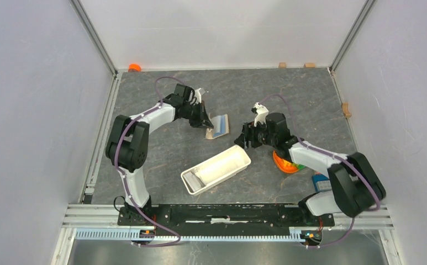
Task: Put the credit cards into the card holder
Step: Open the card holder at the center of the board.
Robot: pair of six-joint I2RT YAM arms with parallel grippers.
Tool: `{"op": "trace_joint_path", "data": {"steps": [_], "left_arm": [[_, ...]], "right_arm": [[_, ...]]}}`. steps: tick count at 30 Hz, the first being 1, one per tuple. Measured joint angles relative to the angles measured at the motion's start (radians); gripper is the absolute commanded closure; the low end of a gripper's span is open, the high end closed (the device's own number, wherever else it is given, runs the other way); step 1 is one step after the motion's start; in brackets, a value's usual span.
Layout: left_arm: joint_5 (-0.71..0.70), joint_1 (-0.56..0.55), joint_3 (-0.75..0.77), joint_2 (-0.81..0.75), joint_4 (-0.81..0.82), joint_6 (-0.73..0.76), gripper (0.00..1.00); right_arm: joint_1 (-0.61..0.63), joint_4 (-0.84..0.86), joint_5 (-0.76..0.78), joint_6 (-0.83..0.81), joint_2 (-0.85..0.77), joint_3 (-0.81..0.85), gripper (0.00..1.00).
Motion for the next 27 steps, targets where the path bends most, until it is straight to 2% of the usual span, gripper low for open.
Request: {"op": "trace_joint_path", "data": {"steps": [10, 13, 18, 20, 23, 27], "left_arm": [[-0.076, 0.068, 0.008, 0.076, -0.114, 0.066, 0.98], [-0.076, 0.068, 0.009, 0.089, -0.133, 0.072, 0.98], [-0.075, 0.068, 0.021, 0.090, -0.152, 0.082, 0.98], [-0.073, 0.068, 0.028, 0.090, -0.152, 0.082, 0.98], [-0.066, 0.068, 0.030, 0.086, -0.148, 0.082, 0.98], [-0.056, 0.068, 0.030, 0.075, -0.144, 0.082, 0.98]], "right_arm": [[0.000, 0.064, -0.113, 0.066, 0.296, 0.254, 0.49], [0.000, 0.084, -0.144, 0.083, 0.344, 0.301, 0.50], [0.008, 0.084, -0.172, 0.093, 0.368, 0.334, 0.35], [0.021, 0.058, -0.158, 0.076, 0.378, 0.372, 0.32], [0.053, 0.010, -0.106, 0.041, 0.396, 0.438, 0.29], [0.105, -0.053, 0.058, -0.011, 0.412, 0.484, 0.26]]}}
